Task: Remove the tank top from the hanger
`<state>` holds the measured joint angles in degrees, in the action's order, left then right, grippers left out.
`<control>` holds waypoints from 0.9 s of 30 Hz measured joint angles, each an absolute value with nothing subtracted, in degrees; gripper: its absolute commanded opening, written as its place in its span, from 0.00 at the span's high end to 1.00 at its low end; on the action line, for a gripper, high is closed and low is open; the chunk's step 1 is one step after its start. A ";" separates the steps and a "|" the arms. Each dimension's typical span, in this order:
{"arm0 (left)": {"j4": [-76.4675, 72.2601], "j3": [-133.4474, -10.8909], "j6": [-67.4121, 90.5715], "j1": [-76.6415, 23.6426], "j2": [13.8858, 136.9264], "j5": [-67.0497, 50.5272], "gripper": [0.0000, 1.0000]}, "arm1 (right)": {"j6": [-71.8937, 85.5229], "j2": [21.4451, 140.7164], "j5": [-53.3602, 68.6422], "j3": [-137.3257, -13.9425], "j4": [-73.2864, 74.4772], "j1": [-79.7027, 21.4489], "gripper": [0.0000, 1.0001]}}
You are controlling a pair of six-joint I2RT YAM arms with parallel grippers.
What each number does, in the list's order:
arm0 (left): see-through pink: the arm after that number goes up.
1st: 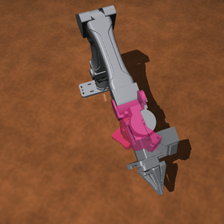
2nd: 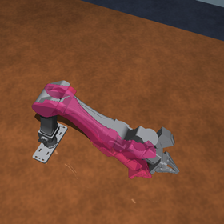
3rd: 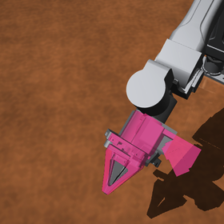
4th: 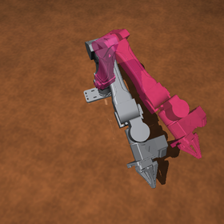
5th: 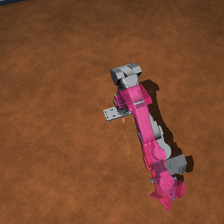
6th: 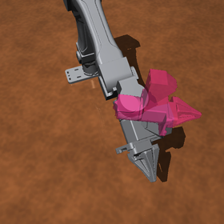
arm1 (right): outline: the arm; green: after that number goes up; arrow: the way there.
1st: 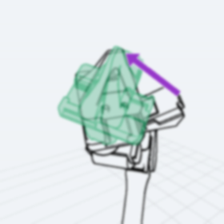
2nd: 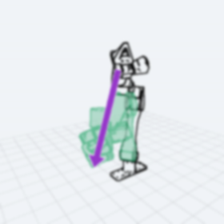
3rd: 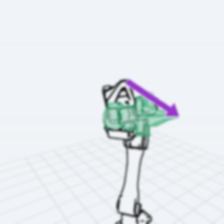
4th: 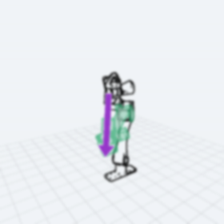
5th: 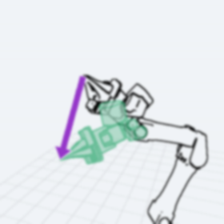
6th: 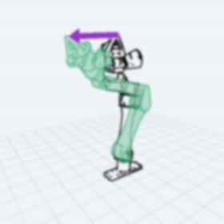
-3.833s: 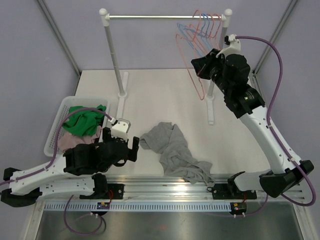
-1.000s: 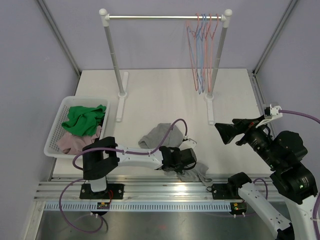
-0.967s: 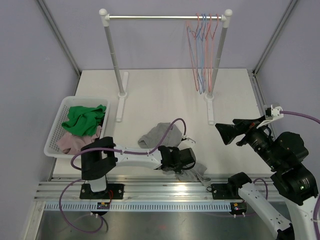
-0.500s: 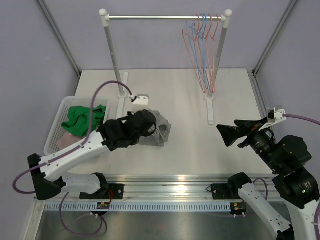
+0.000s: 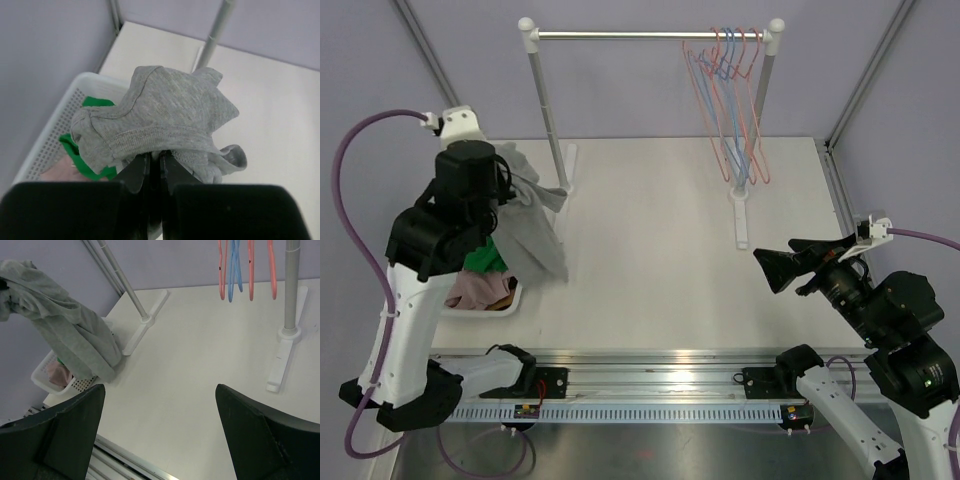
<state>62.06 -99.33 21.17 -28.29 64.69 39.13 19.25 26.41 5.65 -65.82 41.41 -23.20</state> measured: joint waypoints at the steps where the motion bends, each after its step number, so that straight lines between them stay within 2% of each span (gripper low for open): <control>1: 62.81 -101.80 20.27 -26.70 65.39 38.96 1.00 | 19.25 26.41 5.67 -65.80 41.34 -23.20 0.01; 7: 64.77 -118.56 15.38 -18.72 71.11 38.24 1.00 | 19.22 26.59 5.82 -64.79 40.18 -23.20 0.00; 13: 64.82 -121.49 13.91 -10.94 74.87 38.59 1.00 | 19.25 27.00 7.27 -64.47 40.01 -23.20 0.01; 19: 65.08 -118.48 14.92 -2.28 79.92 37.95 1.00 | 19.31 27.07 8.64 -63.90 38.79 -23.20 0.00; 27: 63.86 -101.82 19.64 11.49 82.26 34.48 1.00 | 20.16 27.00 10.70 -60.64 37.74 -23.20 0.01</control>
<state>63.86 -101.82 19.64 11.49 82.26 34.48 20.16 27.00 10.70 -60.64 37.74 -23.20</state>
